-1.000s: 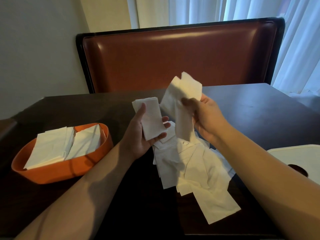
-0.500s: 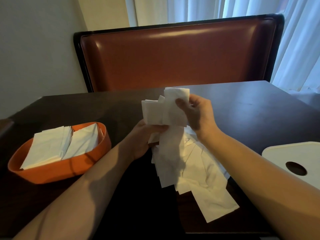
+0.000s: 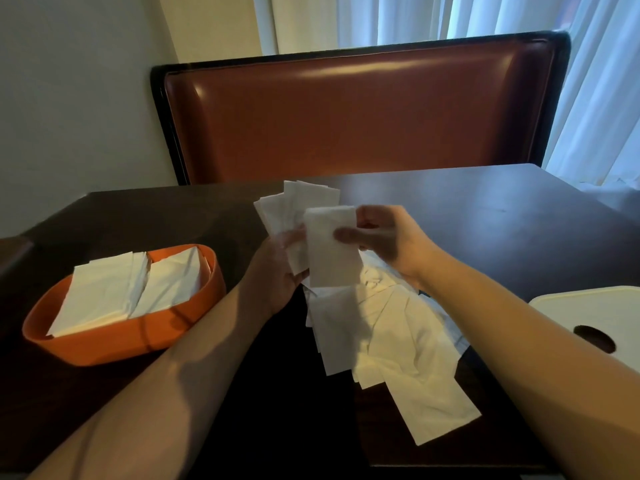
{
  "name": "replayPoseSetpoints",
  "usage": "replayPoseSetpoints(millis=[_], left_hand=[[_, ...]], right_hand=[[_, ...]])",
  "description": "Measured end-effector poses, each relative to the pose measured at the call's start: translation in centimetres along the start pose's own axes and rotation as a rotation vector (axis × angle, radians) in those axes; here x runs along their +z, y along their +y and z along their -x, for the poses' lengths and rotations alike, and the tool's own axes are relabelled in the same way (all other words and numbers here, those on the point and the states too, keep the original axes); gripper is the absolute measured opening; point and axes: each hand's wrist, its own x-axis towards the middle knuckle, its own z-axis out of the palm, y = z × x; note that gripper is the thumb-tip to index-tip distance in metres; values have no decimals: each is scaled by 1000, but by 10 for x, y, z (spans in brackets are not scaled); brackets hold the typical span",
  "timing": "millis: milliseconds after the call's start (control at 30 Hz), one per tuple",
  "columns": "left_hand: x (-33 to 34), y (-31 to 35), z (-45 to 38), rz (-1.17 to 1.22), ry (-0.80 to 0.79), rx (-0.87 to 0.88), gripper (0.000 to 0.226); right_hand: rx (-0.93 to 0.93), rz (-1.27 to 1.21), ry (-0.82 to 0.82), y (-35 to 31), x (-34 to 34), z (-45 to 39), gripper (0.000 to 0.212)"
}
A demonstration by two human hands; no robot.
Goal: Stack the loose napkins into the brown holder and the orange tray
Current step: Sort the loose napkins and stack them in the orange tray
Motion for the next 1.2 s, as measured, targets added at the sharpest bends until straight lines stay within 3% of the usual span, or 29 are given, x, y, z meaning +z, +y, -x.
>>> replayPoseSetpoints(millis=[233,367,567,767,900,967,1100,1200], left_hand=[[3,1,2,28,-14,16,9],[5,1,5,27,-22,4,7],[6,1,6,-5,-32,3,13],[7,0,6,-12,-11,-4,12],[7,0,5,61,14,-21,7],[7,2,5,117,32,-40,8],[5,3,5,129,8,-54,12],[1,-1,7,-85,-71,30,22]], right_hand=[[45,100,6,-3,0,-1,13],[69,112,-1,-2,-3,-1,27],[34,128,33,1,1,-3,14],[22,34,73,-4,2,0,31],[22,188,106,-8,-2,3,9],[43,110,106,-10,-6,4,8],[-2,-360,100,-10,-6,5,10],[-3,-555,126,-2,2,3,15]])
